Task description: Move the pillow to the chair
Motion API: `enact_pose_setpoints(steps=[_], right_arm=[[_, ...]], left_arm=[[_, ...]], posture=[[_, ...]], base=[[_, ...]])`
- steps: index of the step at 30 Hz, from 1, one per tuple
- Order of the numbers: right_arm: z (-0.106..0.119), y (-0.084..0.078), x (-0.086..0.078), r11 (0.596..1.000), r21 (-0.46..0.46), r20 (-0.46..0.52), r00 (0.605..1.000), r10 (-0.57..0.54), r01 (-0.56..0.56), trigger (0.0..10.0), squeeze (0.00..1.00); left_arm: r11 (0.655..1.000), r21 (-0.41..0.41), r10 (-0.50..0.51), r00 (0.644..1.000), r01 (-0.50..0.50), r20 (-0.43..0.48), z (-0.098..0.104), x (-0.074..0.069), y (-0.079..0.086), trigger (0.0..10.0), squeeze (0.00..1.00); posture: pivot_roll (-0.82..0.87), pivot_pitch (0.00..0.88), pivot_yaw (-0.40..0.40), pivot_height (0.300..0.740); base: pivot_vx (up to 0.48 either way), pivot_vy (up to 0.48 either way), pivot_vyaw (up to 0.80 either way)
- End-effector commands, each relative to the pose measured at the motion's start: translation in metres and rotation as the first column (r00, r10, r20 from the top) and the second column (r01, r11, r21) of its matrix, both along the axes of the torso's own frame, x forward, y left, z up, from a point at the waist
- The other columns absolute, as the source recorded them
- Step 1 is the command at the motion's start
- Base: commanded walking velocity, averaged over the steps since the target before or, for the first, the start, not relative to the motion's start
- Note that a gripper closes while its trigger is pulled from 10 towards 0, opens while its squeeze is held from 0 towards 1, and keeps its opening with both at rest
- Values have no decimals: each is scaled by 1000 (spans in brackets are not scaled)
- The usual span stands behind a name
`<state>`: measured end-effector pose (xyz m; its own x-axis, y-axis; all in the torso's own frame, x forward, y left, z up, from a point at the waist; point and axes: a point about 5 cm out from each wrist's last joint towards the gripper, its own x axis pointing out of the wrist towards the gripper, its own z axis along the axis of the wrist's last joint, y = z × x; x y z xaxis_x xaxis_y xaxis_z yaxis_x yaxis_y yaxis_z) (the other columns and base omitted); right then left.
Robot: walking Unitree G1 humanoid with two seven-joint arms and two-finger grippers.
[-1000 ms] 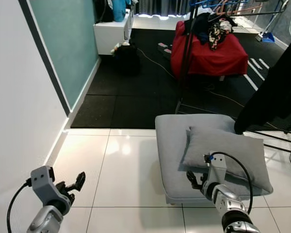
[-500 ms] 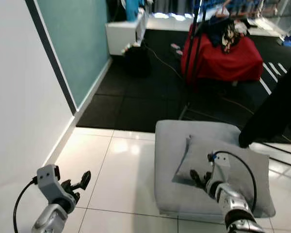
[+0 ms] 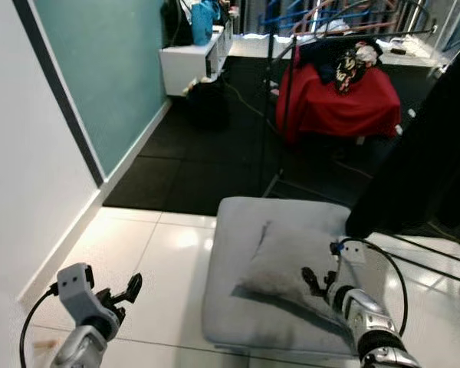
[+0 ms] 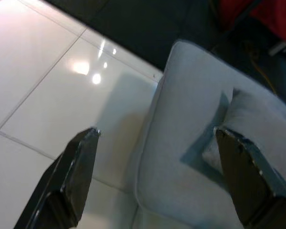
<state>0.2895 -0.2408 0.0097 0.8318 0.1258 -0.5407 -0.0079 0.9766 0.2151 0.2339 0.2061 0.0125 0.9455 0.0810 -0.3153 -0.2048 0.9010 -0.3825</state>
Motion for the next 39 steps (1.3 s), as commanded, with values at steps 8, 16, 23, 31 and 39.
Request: enact_pose_setpoints(steps=[8,16,23,31,39], right_arm=[[-5,-2,-5,1000,5,-19,1000,-4,4,10000,0],[-5,-2,-5,1000,7,-20,1000,3,-3,10000,0],[-3,9,1,999,12,-38,998,50,-50,10000,0],[11,26,20,994,11,-45,993,105,-105,10000,0],[15,30,27,992,-73,-54,993,103,-106,10000,0]], left_arm=[[1000,-23,16,1000,-16,1,-2,-3,0,10000,0],[999,-28,23,1000,-22,8,-2,-3,1,10000,0],[1000,-8,24,1000,-24,11,0,-2,1,10000,0],[997,80,-23,997,17,69,17,13,0,10000,0],[987,152,-63,992,46,109,32,28,7,10000,0]], posture=[[-135,29,-51,740],[-136,26,-47,740],[-147,19,-45,740],[-142,20,-55,725],[-114,10,-36,705]], base=[[0,-250,0],[0,0,0],[0,0,0],[0,0,0],[0,0,0]])
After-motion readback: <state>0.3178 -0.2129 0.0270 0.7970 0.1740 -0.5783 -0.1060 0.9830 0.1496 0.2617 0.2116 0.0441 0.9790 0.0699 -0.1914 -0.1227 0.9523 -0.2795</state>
